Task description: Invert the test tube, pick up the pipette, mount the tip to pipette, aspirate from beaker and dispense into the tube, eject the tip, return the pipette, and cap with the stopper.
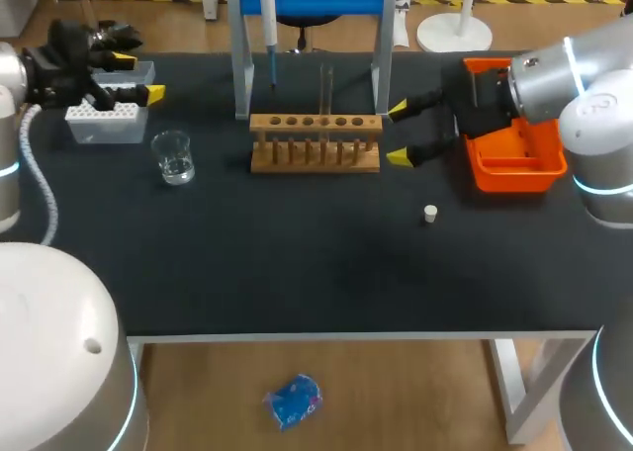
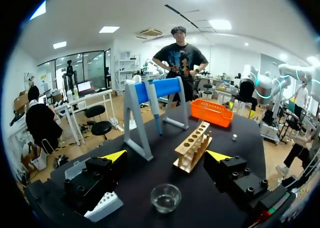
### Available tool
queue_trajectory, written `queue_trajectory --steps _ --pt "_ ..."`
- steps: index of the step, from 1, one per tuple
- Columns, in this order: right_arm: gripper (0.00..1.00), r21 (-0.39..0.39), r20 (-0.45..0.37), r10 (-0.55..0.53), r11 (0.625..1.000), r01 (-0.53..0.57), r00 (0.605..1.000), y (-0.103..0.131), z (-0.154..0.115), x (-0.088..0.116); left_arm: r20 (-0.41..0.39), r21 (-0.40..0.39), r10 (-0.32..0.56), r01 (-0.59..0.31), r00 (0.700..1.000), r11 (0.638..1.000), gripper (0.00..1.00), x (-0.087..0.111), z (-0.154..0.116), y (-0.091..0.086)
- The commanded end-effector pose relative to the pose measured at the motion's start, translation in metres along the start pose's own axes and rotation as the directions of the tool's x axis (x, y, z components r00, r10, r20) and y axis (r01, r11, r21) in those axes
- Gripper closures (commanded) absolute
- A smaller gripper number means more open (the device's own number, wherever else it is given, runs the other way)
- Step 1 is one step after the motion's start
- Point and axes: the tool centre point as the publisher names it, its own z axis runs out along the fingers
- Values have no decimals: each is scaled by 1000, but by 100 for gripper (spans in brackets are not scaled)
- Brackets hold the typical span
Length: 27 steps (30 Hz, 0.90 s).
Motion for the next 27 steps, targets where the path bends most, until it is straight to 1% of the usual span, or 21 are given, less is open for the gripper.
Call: queue_trajectory --steps 1,5,7,25,26,27 --pt "0 -6 37 9 1000 -9 999 -1 -7 27 -29 -1 -18 18 999 1000 0 -12 -25 6" --pt "0 -21 31 24 1000 -23 999 1 -7 40 -18 -15 -30 30 999 999 0 -29 -35 16" --pt "0 -33 17 23 999 -23 1000 2 -7 42 11 -25 -27 27 1000 999 0 -36 -38 20" --pt "0 -33 17 23 999 -23 1000 2 -7 42 11 -25 -27 27 1000 999 0 -36 -38 20" --pt "0 -25 9 4 1000 -3 1000 8 -4 47 11 -25 -27 27 1000 999 0 -36 -38 20" --pt "0 1 17 -10 1000 10 1000 12 -1 52 2 -23 -37 37 999 999 0 -38 -39 20"
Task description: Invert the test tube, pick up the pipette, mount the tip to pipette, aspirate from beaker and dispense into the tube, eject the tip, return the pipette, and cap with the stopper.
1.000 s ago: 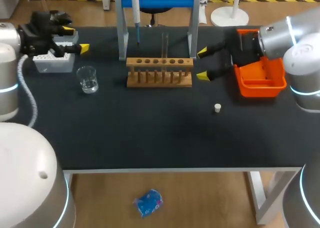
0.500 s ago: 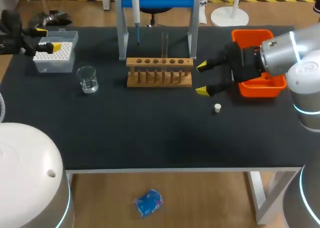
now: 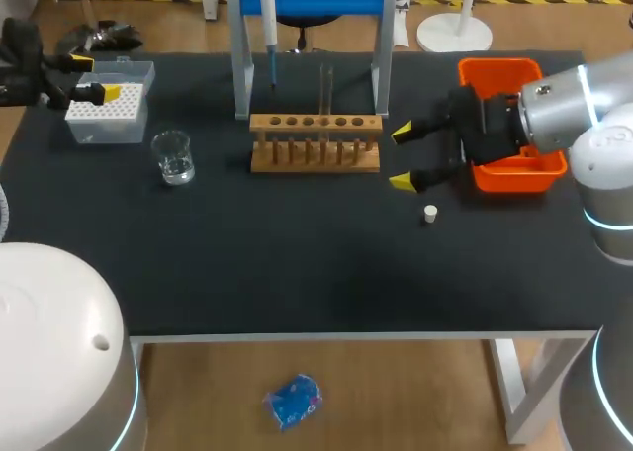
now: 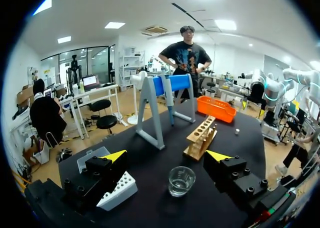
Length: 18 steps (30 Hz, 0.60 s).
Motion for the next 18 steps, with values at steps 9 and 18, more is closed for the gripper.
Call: queue_trajectory --steps 9,18 --pt "0 -18 85 -31 999 33 996 42 31 46 -43 -14 -49 49 998 999 0 -35 -21 8" --pt "0 -20 92 -27 999 29 995 79 75 48 -54 -50 -90 88 994 995 0 -67 -27 24"
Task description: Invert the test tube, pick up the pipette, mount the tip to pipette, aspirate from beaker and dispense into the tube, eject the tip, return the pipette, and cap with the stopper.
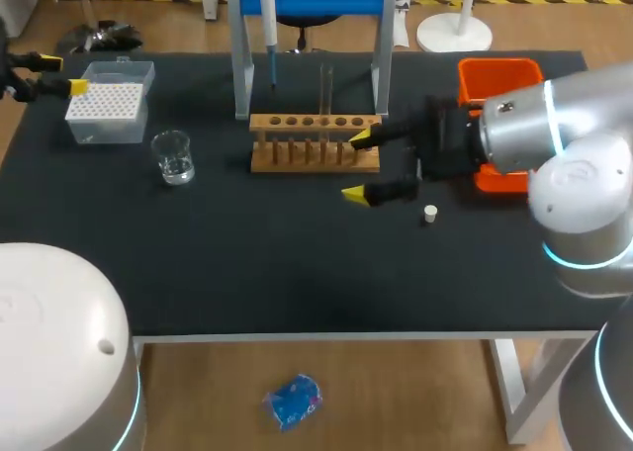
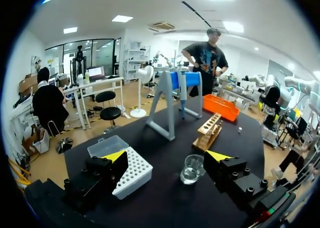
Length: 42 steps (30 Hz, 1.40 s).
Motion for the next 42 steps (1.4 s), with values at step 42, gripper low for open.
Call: queue_trajectory --steps 42 --pt "0 69 6 68 995 -68 998 36 113 -28 -49 -135 90 -96 995 986 0 -56 12 40"
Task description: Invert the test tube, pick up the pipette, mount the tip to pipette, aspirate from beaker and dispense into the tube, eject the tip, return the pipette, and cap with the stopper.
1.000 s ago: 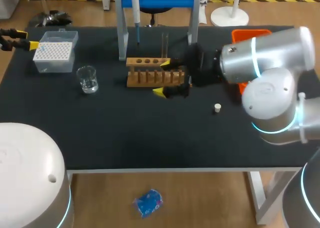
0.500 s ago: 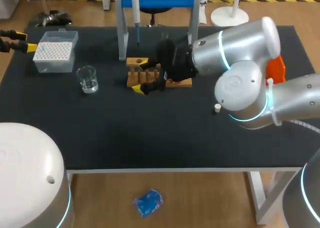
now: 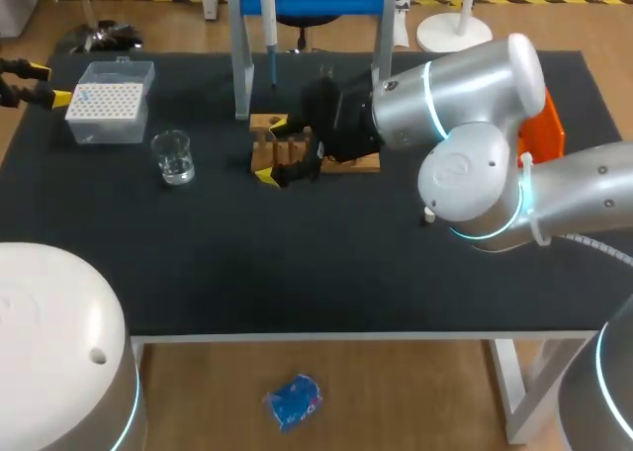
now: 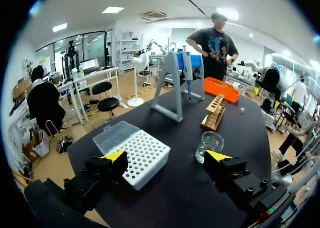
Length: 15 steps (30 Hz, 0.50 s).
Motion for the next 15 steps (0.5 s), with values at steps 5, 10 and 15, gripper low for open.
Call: queue_trajectory --steps 5,10,15 --pt "0 2 -1 0 1000 0 1000 0 -1 0 -22 -41 4 -5 1000 999 0 -17 10 15" --pt "0 2 -1 0 1000 0 1000 0 -1 0 -17 -46 0 0 1000 999 0 -21 14 23" --pt "0 2 -1 0 1000 0 1000 0 -1 0 -5 -46 5 -5 1000 999 0 -23 16 26"
